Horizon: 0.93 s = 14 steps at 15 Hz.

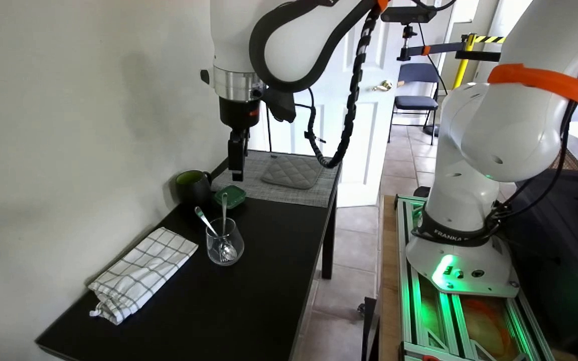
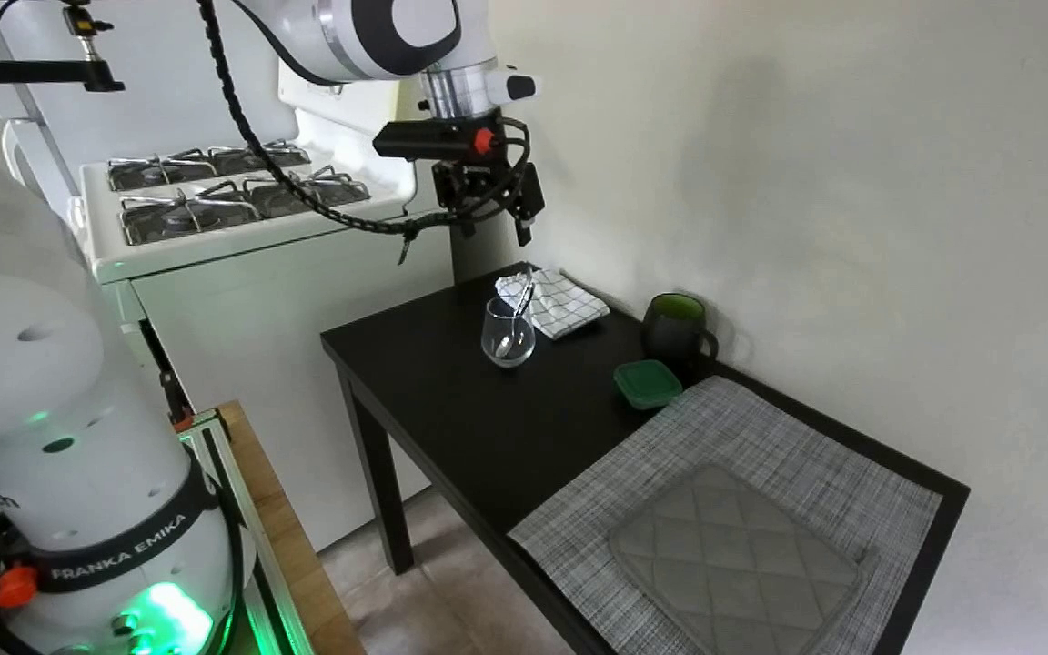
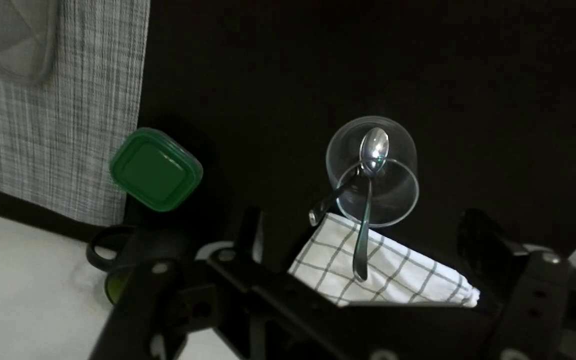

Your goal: Remove the folk and then the spoon from the glass cup and put them on the table

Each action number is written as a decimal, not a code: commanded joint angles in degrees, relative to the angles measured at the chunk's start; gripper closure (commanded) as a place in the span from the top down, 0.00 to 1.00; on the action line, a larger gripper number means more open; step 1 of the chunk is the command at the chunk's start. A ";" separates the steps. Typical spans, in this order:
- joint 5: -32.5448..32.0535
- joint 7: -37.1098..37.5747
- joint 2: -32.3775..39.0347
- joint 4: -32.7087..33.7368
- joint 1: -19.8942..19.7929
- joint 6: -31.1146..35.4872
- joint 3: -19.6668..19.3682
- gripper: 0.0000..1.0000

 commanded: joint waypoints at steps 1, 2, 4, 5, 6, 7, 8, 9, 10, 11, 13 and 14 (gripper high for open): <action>1.16 -9.84 6.51 3.13 2.18 4.13 -2.38 1.00; 1.13 -11.92 7.65 3.43 2.26 5.56 -2.63 1.00; 1.27 -15.42 10.22 4.27 2.19 7.43 -3.11 1.00; 1.67 -16.96 11.33 4.74 2.15 7.87 -3.33 1.00; 2.01 -18.45 12.51 5.19 2.02 8.40 -3.54 1.00; 2.55 -20.18 13.70 5.69 1.90 8.79 -3.75 1.00; 3.22 -21.68 14.67 6.26 1.77 8.54 -3.90 1.00; 3.47 -22.69 15.74 6.81 1.44 8.50 -3.97 1.00; 4.26 -23.84 16.66 7.42 1.27 8.05 -4.01 1.00; 4.97 -24.86 17.64 8.02 1.07 7.93 -4.03 1.00; 6.43 -26.89 19.16 8.74 0.59 7.57 -3.92 1.00; 6.80 -27.34 19.67 9.09 0.31 7.34 -3.78 1.00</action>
